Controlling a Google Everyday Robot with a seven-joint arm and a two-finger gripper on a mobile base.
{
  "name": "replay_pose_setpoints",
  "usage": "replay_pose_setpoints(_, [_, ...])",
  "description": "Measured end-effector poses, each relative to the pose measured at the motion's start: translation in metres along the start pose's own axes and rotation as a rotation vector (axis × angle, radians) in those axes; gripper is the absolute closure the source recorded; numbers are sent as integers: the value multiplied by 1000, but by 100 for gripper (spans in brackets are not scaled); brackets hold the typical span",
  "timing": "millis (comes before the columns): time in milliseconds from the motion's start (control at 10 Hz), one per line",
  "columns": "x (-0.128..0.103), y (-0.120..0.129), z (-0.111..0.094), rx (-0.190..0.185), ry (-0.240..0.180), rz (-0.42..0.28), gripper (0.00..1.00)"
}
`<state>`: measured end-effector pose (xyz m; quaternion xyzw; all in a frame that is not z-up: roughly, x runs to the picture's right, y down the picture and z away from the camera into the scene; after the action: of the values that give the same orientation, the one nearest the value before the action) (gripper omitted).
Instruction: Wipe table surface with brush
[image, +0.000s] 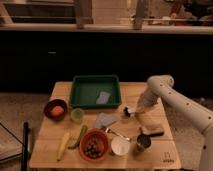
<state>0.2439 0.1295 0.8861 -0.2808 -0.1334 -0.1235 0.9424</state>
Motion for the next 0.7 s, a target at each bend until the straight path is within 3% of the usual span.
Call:
replay_pose_setpoints(500, [-11, -7, -12, 6, 147, -86, 100])
replay_pose_setpoints(700, [-18, -8, -10, 5, 237, -119, 100])
